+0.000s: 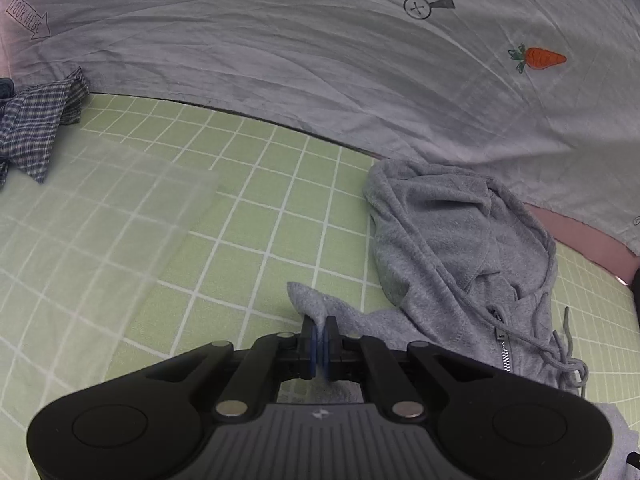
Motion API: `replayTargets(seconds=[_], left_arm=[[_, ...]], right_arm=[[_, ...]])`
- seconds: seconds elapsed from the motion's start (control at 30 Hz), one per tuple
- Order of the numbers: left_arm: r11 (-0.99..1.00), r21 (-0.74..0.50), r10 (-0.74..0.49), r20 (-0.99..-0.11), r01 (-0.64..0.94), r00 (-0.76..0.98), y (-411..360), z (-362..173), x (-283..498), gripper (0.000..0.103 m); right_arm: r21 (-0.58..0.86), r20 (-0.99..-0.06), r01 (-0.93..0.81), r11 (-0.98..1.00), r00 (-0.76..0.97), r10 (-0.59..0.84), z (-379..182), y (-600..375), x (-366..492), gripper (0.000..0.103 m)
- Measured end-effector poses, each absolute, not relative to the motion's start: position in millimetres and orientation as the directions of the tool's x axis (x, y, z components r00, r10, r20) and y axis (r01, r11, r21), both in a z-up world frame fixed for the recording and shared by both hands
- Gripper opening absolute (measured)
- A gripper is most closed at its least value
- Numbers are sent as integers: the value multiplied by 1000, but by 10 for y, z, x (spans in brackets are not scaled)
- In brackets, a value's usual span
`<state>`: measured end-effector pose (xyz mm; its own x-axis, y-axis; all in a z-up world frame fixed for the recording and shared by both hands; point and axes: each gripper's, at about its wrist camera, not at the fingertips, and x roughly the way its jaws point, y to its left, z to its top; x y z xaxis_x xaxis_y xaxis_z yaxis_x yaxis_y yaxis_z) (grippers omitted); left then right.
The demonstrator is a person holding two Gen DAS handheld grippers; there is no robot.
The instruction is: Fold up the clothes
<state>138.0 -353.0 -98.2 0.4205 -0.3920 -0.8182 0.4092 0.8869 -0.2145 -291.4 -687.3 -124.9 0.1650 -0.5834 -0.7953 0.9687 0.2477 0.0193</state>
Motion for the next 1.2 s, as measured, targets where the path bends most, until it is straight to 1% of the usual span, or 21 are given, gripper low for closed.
replayTargets(seconds=[0.1,0.17,0.2,0.23,0.27,0.33,0.43,0.5,0.57,0.6,0.63,0.73,0.83,0.9,0.93,1.0,1.03,1.07,1.1,1.13,1.2], left_arm=[[906,-184,-351,-830,381,434,-3491,-947,1303,24],[912,-190,-348,-825,363,444,-3405,-867,1229,48],[915,-193,-347,-823,354,450,-3362,-828,1192,55],[914,-206,-356,-820,349,447,-3311,-788,1145,66],[910,-222,-369,-818,349,442,-3267,-757,1099,69],[899,-244,-392,-819,364,419,-3197,-719,959,69],[889,-209,-380,-834,408,401,-3171,-748,714,69],[882,-177,-363,-848,438,387,-3166,-815,553,65],[880,-175,-352,-865,442,358,-3125,-890,441,40],[880,-179,-351,-869,441,349,-3097,-919,401,35],[879,-183,-352,-871,440,342,-3066,-944,366,27],[876,-186,-353,-876,445,328,-2988,-1007,274,17],[872,-180,-354,-875,456,332,-2962,-1021,255,17],[878,-185,-351,-876,443,331,-2962,-1021,267,17],[880,-183,-348,-877,439,332,-2967,-1021,267,18],[881,-164,-336,-878,444,342,-2988,-1021,246,19],[881,-155,-331,-878,448,347,-3000,-1020,235,20],[880,-146,-326,-878,451,352,-3011,-1020,224,20],[879,-137,-322,-878,457,355,-3020,-1018,216,20],[877,-126,-316,-879,464,358,-3031,-1014,210,21],[880,-99,-295,-880,465,371,-3042,-1000,201,28]], right_arm=[[15,-796,966,257,167,-582,-1239,-6860,-2909,86],[17,-796,966,258,169,-582,-1232,-6839,-2913,86],[19,-795,967,256,170,-582,-1230,-6828,-2922,86],[20,-795,967,256,170,-582,-1228,-6818,-2928,86],[17,-794,966,258,169,-583,-1227,-6807,-2932,86],[10,-793,965,262,167,-586,-1225,-6786,-2939,86],[7,-793,965,264,166,-586,-1235,-6764,-2951,85],[23,-794,965,260,176,-582,-1241,-6753,-2966,82],[33,-795,966,256,181,-579,-1239,-6741,-2977,81],[36,-796,966,255,183,-577,-1236,-6735,-2981,81],[43,-796,966,256,188,-575,-1233,-6727,-2991,81],[55,-796,964,259,199,-571,-1229,-6707,-3017,81],[67,-794,960,271,216,-568,-1223,-6691,-3033,76],[74,-792,956,285,230,-565,-1215,-6679,-3035,66],[77,-791,952,295,239,-564,-1208,-6673,-3029,63],[82,-787,946,314,255,-561,-1196,-6660,-3017,49],[85,-785,942,326,265,-561,-1192,-6654,-3013,44],[86,-780,936,341,276,-562,-1192,-6650,-3014,25],[88,-776,931,355,287,-562,-1191,-6648,-3016,15],[89,-773,927,364,295,-562,-1187,-6648,-3018,14],[85,-765,920,382,306,-567,-1157,-6631,-3009,13]])
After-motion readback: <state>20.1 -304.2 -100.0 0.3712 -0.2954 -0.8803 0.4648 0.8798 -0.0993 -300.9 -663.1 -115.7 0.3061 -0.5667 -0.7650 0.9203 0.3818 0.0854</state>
